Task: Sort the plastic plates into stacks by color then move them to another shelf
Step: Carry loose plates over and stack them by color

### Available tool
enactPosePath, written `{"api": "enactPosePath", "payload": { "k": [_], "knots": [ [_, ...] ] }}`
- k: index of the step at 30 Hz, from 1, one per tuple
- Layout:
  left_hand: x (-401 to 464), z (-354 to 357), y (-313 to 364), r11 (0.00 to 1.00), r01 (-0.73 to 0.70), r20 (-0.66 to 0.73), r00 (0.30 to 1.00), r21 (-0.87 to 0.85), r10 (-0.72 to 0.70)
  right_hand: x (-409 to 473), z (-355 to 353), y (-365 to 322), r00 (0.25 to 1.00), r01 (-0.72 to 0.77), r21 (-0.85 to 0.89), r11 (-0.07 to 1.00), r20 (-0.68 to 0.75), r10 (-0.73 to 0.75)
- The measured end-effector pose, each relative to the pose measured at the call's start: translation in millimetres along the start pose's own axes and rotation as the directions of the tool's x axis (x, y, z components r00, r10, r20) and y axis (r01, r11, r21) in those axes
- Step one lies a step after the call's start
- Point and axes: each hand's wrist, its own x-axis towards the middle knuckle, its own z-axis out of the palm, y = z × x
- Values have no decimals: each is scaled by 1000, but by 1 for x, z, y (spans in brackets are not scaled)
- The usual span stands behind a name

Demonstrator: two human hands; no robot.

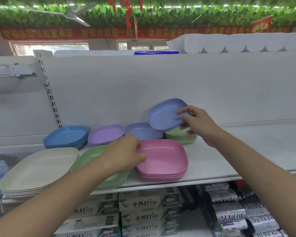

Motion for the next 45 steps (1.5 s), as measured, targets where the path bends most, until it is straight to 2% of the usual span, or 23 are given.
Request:
{"api": "enactPosePath", "payload": {
  "k": [5, 10, 14, 23, 28, 31, 35, 45],
  "knots": [
    [-4, -7, -8, 998, 0, -86, 996, -64, -6, 4, 22, -3, 994, -14, -53, 999, 104, 19],
    [0, -29, -34, 994, -8, -188, 982, -108, -13, 12, 49, -11, 980, 47, -282, 958, 198, 10],
    [9, -39, -53, 993, -23, -200, 980, -119, -1, 6, 58, -23, 949, 140, -593, 793, 310, 64],
    [27, -45, -67, 983, -122, -142, 985, -139, 103, 15, 75, -26, 956, 44, -792, 609, 210, 204],
    [29, -49, -72, 967, -203, -134, 974, -155, 183, 21, 85, -24, 948, -15, -819, 573, 171, 268],
    [28, -54, -81, 961, -236, -148, 965, -145, 215, 21, 91, -27, 972, -3, -805, 593, 137, 191],
    [25, -66, -92, 965, -239, -161, 962, -111, 220, 19, 120, -45, 981, 151, -775, 614, 196, 6],
    [7, -78, -117, 986, -168, -165, 972, -7, 164, 14, 179, -63, 927, 349, -616, 706, 339, -163]
  ]
}}
